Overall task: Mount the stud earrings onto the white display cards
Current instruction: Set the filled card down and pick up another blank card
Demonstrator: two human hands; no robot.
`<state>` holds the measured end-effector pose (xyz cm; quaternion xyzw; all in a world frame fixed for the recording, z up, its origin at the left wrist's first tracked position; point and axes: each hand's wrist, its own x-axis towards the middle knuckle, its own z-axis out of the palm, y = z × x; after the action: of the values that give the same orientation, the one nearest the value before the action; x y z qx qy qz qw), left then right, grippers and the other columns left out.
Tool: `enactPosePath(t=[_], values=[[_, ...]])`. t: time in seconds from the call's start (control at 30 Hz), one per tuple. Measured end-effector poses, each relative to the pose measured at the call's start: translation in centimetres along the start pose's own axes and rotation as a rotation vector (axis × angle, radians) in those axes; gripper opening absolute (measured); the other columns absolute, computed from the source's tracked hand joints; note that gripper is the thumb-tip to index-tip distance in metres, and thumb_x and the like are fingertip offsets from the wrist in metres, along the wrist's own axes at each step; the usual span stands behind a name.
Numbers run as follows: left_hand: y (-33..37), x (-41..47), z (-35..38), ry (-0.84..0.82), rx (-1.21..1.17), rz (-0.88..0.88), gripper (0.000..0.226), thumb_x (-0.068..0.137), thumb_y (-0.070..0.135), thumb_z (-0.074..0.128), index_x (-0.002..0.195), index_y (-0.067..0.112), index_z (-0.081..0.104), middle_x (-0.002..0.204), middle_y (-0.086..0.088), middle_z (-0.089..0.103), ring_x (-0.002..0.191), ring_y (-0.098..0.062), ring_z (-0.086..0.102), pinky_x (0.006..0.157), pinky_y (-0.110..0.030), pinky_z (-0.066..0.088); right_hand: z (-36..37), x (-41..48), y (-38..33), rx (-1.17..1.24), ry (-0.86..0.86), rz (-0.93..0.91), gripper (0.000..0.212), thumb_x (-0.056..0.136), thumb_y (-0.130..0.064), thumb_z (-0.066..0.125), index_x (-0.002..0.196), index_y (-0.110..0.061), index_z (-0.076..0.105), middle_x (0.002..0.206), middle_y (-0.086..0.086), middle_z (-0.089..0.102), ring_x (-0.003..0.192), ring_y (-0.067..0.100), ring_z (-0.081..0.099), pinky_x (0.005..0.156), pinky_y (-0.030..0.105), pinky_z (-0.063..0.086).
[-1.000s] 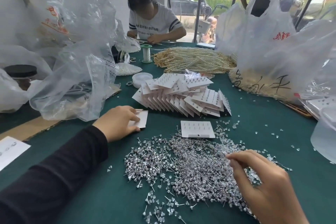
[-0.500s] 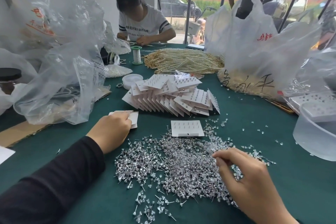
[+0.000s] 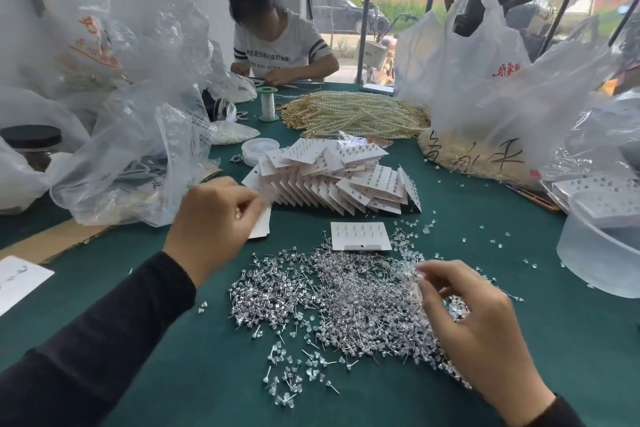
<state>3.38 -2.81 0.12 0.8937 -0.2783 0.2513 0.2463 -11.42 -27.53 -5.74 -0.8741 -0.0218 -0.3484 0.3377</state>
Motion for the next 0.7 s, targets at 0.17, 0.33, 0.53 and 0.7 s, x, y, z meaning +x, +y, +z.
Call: enactPosePath(t=[0.17,0.33,0.53,0.7], values=[[7.6,-0.9,-0.3,-0.394,-0.522,0.225,0.015,0.081,0.021,0.063,0.088,0.012,0.072,0.071,-0.001,0.069,0.057,-0.018,0.061,0.052,-0.028,0.053,-0.4,0.2,-1.0,0.471,-0.136,0.239,0.05,0.07,-0.026,0.07,0.117,-0.018,0.058,0.102,-0.005,0.068,0.091,0.005,0.063,0.073,0.015,0.05],[9.1,1.2,4.0,-0.427,-0.552,0.162,0.026,0.088,0.031,0.055,0.088,0.009,0.07,0.067,-0.01,0.066,0.051,-0.016,0.052,0.049,-0.02,0.043,-1.0,0.6,-1.2,0.613,-0.027,0.381,0.008,0.078,-0.006,0.063,0.071,-0.001,0.065,0.063,0.011,0.067,0.053,0.008,0.059,0.051,0.011,0.044],[6.4,3.5,9.8,-0.558,-0.038,0.118,0.024,0.082,0.031,0.064,0.101,0.017,0.069,0.103,-0.001,0.059,0.104,-0.018,0.05,0.097,-0.031,0.04,-1.7,0.7,-0.4,0.48,0.121,0.448,0.013,0.084,-0.007,0.06,0.072,-0.008,0.066,0.063,0.009,0.066,0.055,0.013,0.06,0.052,0.018,0.049],[7.0,3.9,10.1,-0.538,-0.046,0.151,0.016,0.088,0.015,0.054,0.091,0.009,0.069,0.097,-0.005,0.062,0.088,-0.015,0.053,0.081,-0.023,0.044,-2.0,1.0,-0.3,0.474,0.2,0.497,0.01,0.081,-0.019,0.063,0.073,-0.015,0.069,0.064,0.006,0.067,0.055,0.009,0.06,0.055,0.016,0.049]])
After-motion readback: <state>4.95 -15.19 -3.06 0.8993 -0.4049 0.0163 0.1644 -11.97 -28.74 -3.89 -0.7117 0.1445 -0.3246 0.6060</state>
